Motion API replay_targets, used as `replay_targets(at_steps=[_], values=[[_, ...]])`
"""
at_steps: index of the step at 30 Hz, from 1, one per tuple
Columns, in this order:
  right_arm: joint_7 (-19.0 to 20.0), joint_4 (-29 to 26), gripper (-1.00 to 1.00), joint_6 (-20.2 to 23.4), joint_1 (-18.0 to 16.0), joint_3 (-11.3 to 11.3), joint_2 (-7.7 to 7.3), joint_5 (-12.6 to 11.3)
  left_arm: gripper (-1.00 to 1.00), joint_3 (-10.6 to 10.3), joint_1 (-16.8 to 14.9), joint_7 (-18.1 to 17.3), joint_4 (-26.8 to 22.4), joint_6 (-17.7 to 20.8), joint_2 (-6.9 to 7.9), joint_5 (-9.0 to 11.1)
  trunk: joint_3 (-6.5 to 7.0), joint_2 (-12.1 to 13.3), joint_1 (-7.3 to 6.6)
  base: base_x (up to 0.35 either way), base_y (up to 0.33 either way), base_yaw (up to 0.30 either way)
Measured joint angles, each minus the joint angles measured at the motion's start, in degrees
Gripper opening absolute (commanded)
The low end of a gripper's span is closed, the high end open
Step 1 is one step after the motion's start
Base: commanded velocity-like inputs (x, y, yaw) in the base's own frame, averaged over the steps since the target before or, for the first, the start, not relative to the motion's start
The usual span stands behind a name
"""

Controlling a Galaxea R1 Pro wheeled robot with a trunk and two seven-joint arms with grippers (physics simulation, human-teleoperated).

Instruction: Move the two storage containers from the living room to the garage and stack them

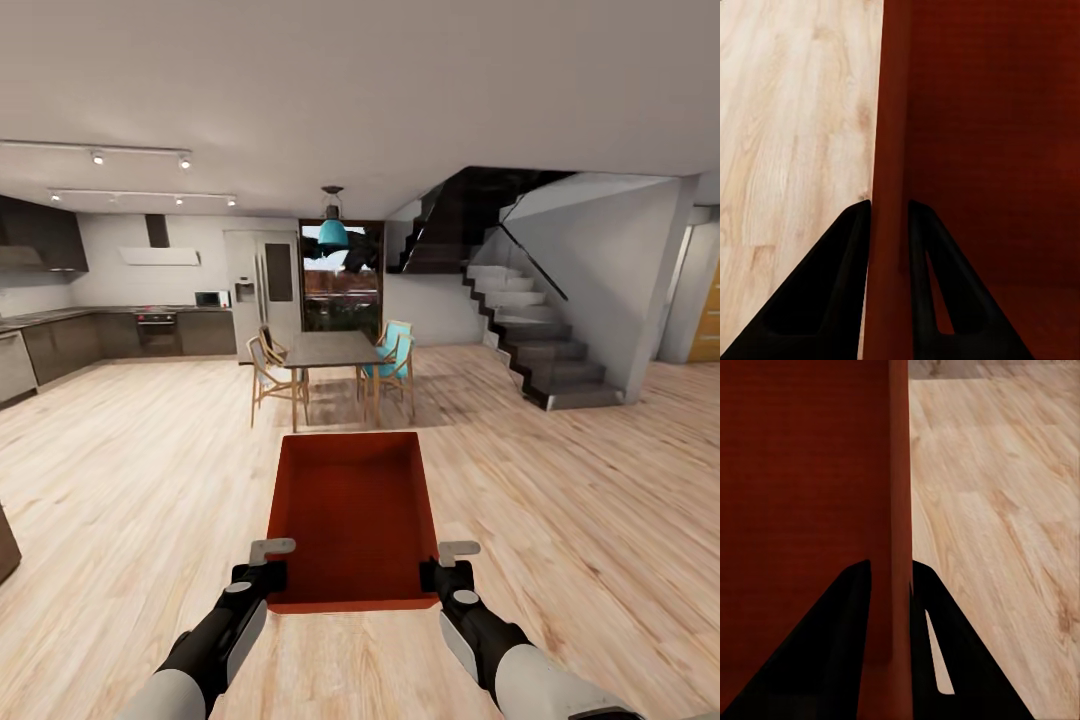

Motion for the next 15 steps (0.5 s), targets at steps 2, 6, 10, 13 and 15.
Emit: replay_targets(at_steps=[2, 6, 10, 13, 15], values=[[0.0, 0.0, -1.00, 0.0, 0.0, 0.0, 0.00, 0.1, -1.00, 0.0, 0.0, 0.0, 0.0, 0.0, 0.00, 0.0, 0.00, 0.0, 0.00, 0.322, 0.000, 0.000], [0.0, 0.0, -1.00, -0.1, 0.0, 0.0, -0.01, 0.1, -1.00, 0.0, 0.0, 0.0, 0.0, -0.2, 0.01, 0.0, 0.00, 0.0, 0.00, 0.322, 0.000, 0.000], [0.0, 0.0, -1.00, -0.2, 0.0, 0.0, -0.01, 0.1, -1.00, 0.0, 0.0, 0.0, 0.1, -0.3, -0.01, 0.1, 0.00, 0.0, 0.00, 0.322, 0.000, 0.000], [0.0, 0.1, -1.00, -0.1, 0.0, -0.1, 0.00, 0.1, -1.00, 0.0, 0.0, 0.0, 0.1, -0.1, -0.03, 0.1, 0.00, 0.0, 0.00, 0.322, 0.000, 0.000], [0.0, 0.1, -1.00, -0.1, 0.0, 0.0, -0.01, 0.0, -1.00, 0.0, 0.0, 0.0, 0.1, -0.1, -0.03, 0.1, 0.00, 0.0, 0.00, 0.322, 0.000, 0.000]])
